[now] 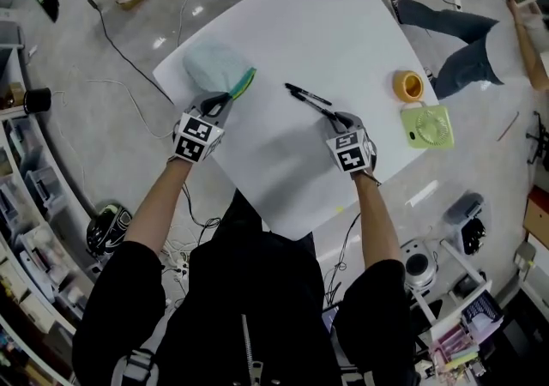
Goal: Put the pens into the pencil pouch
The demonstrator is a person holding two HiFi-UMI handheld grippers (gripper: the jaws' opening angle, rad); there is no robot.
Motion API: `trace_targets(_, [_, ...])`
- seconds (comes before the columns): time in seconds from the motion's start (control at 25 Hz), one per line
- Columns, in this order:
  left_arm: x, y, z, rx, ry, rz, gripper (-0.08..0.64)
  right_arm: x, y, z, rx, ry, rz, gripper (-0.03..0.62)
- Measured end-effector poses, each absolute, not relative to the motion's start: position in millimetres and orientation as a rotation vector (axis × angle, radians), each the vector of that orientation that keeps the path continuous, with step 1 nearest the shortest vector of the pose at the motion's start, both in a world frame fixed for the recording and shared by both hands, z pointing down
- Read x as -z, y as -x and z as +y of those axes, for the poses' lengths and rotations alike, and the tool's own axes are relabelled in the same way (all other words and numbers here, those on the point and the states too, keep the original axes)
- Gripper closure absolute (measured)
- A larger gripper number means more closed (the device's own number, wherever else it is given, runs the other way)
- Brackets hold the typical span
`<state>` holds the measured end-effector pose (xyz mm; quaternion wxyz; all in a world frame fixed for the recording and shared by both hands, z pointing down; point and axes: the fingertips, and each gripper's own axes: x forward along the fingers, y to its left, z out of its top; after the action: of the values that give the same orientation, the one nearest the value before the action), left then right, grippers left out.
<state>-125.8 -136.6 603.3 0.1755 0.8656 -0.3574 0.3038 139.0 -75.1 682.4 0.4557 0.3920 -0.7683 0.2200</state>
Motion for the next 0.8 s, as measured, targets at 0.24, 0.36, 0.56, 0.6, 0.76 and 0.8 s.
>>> trace_targets(0.24, [-604.2,125.3,-137.6,-0.861,-2.456,-1.005,0.509,-680.6,-136.9,-73.9,-0.509,-0.930,-1.898,0.508])
trace_targets(0.36, [-603.9,124.3,-136.3,-0.861,-2.455,-1.005,0.509,-677.8,-135.5,-71.3,-0.472,-0.897,-1.915,0.517])
trace_targets(0.56, [-603.9,124.3,-137.8,-0.860,-2.459,-1.004,0.509,-668.8,-129.9,-70.0,-0.421,-0.882,-1.953,0.523])
trace_targets(0.6, [-603.1,125.0,-138.3,-0.859,-2.460,-1.004,0.509,-666.0,-128.1,-69.6,-0.415,-0.879,-1.960,0.523])
trace_targets(0.76, [-601.5,124.8,-139.7,-0.861,-2.459,-1.006,0.509,-654.9,-124.4,-67.4,-0.409,-0.877,-1.986,0.525])
trace_targets(0.8, [-601.5,124.1,-140.1,-0.862,-2.460,-1.007,0.509,-652.3,-123.9,-66.9,-0.409,-0.882,-1.995,0.525])
